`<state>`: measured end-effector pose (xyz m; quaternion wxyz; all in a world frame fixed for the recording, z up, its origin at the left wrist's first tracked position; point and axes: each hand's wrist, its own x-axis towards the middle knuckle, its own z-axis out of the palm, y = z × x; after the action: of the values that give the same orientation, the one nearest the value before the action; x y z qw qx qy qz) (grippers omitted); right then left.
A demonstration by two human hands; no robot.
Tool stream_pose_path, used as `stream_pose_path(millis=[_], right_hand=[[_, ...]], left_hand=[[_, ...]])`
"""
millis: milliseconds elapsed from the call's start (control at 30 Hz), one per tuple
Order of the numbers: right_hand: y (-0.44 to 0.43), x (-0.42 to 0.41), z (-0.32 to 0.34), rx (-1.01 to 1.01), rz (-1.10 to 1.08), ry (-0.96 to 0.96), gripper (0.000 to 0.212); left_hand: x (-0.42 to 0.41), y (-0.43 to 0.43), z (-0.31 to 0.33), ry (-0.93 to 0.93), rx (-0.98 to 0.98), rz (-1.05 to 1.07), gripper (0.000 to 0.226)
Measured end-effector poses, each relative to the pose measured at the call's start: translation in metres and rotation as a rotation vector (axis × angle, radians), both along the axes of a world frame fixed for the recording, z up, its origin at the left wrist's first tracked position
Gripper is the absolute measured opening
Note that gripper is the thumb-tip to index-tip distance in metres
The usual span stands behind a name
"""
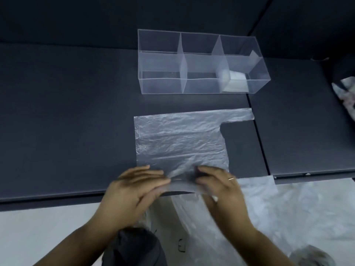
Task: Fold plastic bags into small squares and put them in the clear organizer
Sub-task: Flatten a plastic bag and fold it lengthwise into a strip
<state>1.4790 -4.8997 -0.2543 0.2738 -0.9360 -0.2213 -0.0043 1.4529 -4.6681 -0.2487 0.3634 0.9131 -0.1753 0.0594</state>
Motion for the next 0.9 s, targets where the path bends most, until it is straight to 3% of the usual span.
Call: stream_pose_path(millis=[67, 133, 167, 267, 333, 533, 733, 833, 900], right_hand=[[-0.025, 0.015, 0.016, -0.047, -0.069, 0.041, 0.007], [-0.051, 0.030, 0.039, -0.034, -0.173, 0.230, 0.014], [-0.063, 0.037, 0.049, -0.015, -0.219, 0.340, 0.021], [-0.096, 0.064, 0.073, 0.025, -0.224, 0.572, 0.014], [-0.106, 0.082, 0.079, 0.078, -0.200, 0.678, 0.022], [-0.094, 0.134, 0.035, 0.289, -0.536, 0.584, 0.017], [-0.082, 0.150, 0.005, 0.193, -0.716, 0.447, 0.017], [-0.080, 0.151, 0.000, 0.150, -0.732, 0.408, 0.020], [-0.079, 0.151, -0.001, 0.136, -0.735, 0.393, 0.023]], left_hand=[[0.007, 0.010, 0.021, 0.279, -0.201, 0.106, 0.026], [0.017, 0.022, 0.037, 0.529, -0.371, 0.173, 0.017], [0.022, 0.030, 0.042, 0.614, -0.423, 0.187, 0.019], [0.042, 0.051, 0.051, 0.849, -0.528, 0.149, 0.024], [0.055, 0.057, 0.053, 0.890, -0.541, 0.139, 0.029], [0.100, 0.056, 0.020, 0.753, -0.509, 0.528, 0.021], [0.110, 0.046, -0.007, 0.480, -0.090, 0.714, 0.022], [0.104, 0.035, -0.001, 0.130, 0.139, 0.771, 0.021], [0.097, 0.015, 0.003, -0.131, 0.212, 0.619, 0.022]])
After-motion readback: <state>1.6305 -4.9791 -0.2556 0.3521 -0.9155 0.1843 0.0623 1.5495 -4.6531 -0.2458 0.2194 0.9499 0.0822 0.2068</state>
